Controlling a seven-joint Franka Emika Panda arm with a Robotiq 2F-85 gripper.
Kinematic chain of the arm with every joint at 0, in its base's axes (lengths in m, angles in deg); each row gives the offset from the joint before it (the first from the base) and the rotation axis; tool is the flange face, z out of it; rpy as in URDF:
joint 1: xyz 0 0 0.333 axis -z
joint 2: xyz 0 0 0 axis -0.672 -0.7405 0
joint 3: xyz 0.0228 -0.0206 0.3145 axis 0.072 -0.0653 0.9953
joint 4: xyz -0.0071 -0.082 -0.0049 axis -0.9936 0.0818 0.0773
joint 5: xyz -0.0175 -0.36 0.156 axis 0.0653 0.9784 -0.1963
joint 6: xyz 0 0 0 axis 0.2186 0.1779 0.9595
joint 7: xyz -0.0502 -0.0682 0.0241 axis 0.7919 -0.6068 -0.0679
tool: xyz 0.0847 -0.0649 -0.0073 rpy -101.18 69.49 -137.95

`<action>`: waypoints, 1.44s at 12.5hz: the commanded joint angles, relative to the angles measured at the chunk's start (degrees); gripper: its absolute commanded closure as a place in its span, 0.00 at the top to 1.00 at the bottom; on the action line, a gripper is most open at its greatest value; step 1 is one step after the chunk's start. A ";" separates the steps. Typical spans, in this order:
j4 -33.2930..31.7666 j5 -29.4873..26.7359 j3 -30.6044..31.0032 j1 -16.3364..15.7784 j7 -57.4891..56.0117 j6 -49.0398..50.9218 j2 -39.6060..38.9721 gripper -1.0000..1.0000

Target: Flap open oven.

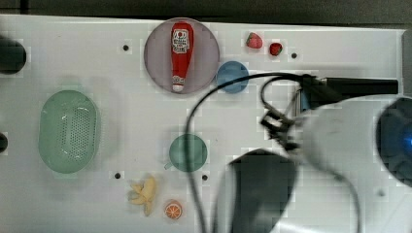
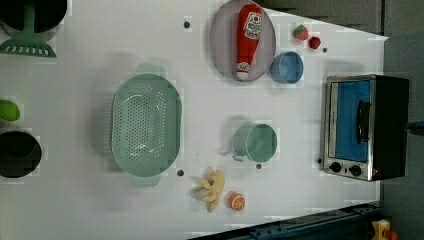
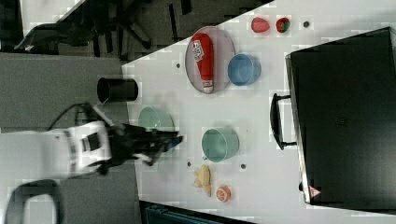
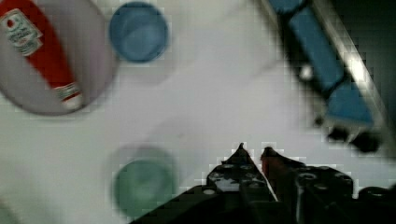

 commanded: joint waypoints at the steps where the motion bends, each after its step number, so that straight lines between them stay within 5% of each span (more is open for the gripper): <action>1: -5.24 2.81 -2.92 1.11 -21.77 -6.83 -1.60 0.17; 9: -15.60 3.06 -11.60 1.27 -39.18 -34.63 -9.31 0.17; 18: -16.41 3.04 -12.16 1.17 -39.05 -39.31 -18.42 0.17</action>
